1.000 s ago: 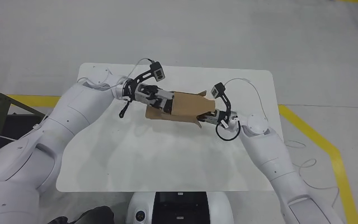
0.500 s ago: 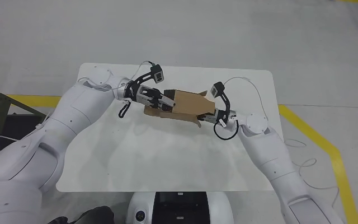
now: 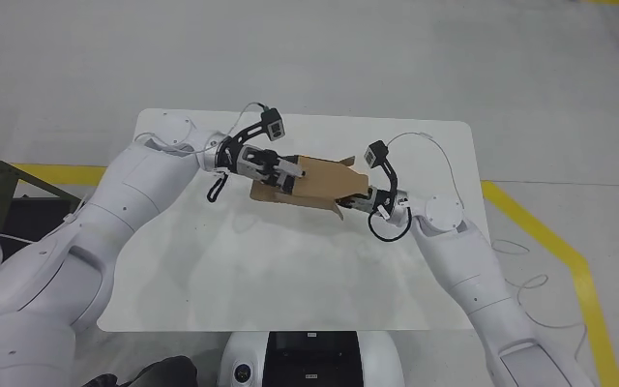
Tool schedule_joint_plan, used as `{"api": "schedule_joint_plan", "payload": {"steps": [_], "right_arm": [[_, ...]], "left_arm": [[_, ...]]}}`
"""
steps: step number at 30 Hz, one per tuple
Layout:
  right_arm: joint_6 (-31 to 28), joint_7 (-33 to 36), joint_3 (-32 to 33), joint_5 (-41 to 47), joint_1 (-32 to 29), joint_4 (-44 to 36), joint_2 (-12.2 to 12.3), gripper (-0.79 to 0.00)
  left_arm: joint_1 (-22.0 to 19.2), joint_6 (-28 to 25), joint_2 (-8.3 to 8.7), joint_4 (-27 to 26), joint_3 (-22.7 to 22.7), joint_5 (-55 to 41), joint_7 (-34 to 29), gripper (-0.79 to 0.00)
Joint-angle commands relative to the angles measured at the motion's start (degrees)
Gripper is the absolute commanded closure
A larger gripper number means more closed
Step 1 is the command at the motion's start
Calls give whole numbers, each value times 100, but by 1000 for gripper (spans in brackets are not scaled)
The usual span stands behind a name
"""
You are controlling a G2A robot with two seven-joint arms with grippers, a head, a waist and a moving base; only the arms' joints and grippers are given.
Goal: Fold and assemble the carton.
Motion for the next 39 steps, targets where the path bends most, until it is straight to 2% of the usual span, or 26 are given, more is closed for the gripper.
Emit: {"api": "schedule_joint_plan", "payload": {"steps": [1, 3, 5, 7, 8, 13, 16, 32, 33, 34, 35, 36, 39], "right_arm": [[8, -7, -1, 2, -7, -12, 2, 0], [17, -13, -1, 0, -19, -40, 4, 0], [39, -33, -3, -15, -29, -79, 7, 0], [64, -60, -6, -32, -38, -119, 9, 0], [67, -71, -9, -44, -43, -141, 10, 0], [114, -137, -31, -73, -62, -203, 10, 0], [127, -167, -35, -71, -71, -217, 11, 0], [145, -258, -62, -28, -66, -222, 3, 0], [136, -260, -57, -17, -70, -233, 4, -34], [117, -278, -42, 17, -82, -242, 4, -283], [87, -291, -25, 37, -96, -254, 7, -668], [61, -304, 2, 59, -113, -267, 12, -785], [-76, -334, 151, 113, -208, -307, 48, -785]], "left_arm": [[13, 0, -1, -5, -31, 45, 0, -785], [28, 0, -9, -16, -51, 81, 0, -776], [33, 0, -22, -13, -64, 129, 0, -720], [33, 0, -39, -3, -80, 160, 0, -554], [30, 0, -48, 5, -87, 178, 0, -416], [23, 0, -94, 28, -143, 219, 0, -246], [34, 0, -110, 46, -194, 226, 0, 0], [93, 0, -125, 58, -280, 374, 0, 0], [93, 0, -127, 62, -282, 378, 0, 0], [93, 0, -129, 71, -288, 373, 0, 0], [91, 0, -129, 85, -300, 361, 0, 0], [87, 0, -129, 99, -320, 339, 0, 0], [76, 0, -113, 187, -400, 289, 0, 0]]}}
